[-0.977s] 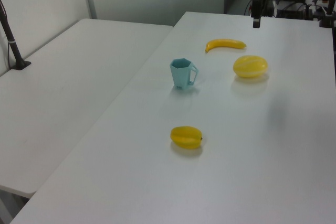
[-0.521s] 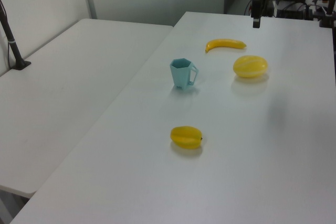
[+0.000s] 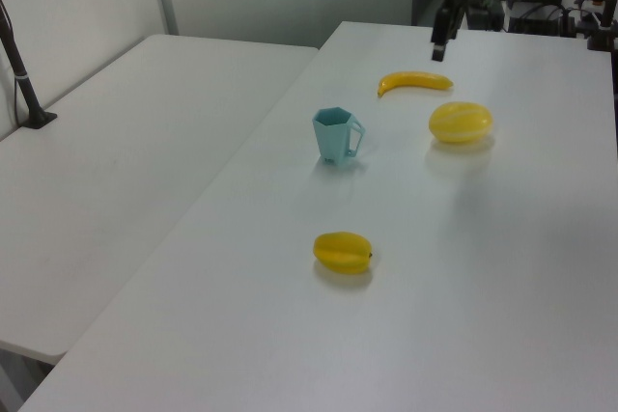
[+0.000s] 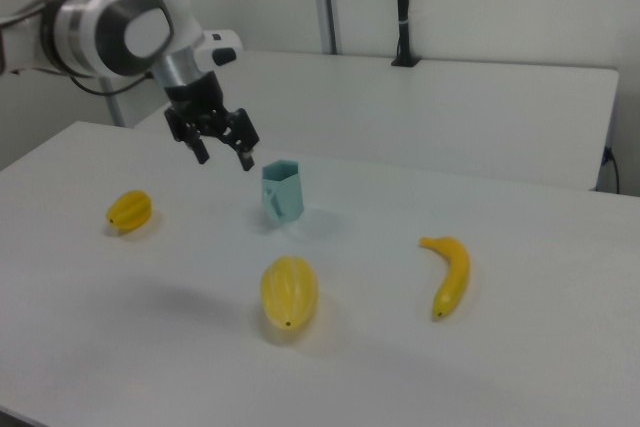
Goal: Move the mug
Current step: 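Lower the open gripper toward the teal mug's rim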
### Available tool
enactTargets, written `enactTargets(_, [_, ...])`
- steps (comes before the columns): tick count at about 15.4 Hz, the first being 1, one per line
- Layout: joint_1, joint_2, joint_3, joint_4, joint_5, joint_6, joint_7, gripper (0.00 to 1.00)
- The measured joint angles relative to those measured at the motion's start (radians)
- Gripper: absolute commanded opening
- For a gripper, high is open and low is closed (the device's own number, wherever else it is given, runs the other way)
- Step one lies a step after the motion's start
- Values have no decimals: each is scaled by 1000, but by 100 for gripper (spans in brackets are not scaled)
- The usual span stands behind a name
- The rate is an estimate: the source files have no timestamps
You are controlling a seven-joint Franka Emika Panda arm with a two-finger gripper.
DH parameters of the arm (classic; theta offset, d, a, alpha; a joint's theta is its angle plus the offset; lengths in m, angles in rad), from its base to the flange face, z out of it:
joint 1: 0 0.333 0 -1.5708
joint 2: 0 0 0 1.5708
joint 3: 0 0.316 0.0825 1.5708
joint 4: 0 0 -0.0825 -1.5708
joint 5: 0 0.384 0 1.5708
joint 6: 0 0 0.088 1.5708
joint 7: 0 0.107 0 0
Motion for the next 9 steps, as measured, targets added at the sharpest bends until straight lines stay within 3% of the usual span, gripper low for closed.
enactTargets(9, [11, 327, 11, 34, 0, 430, -45, 100])
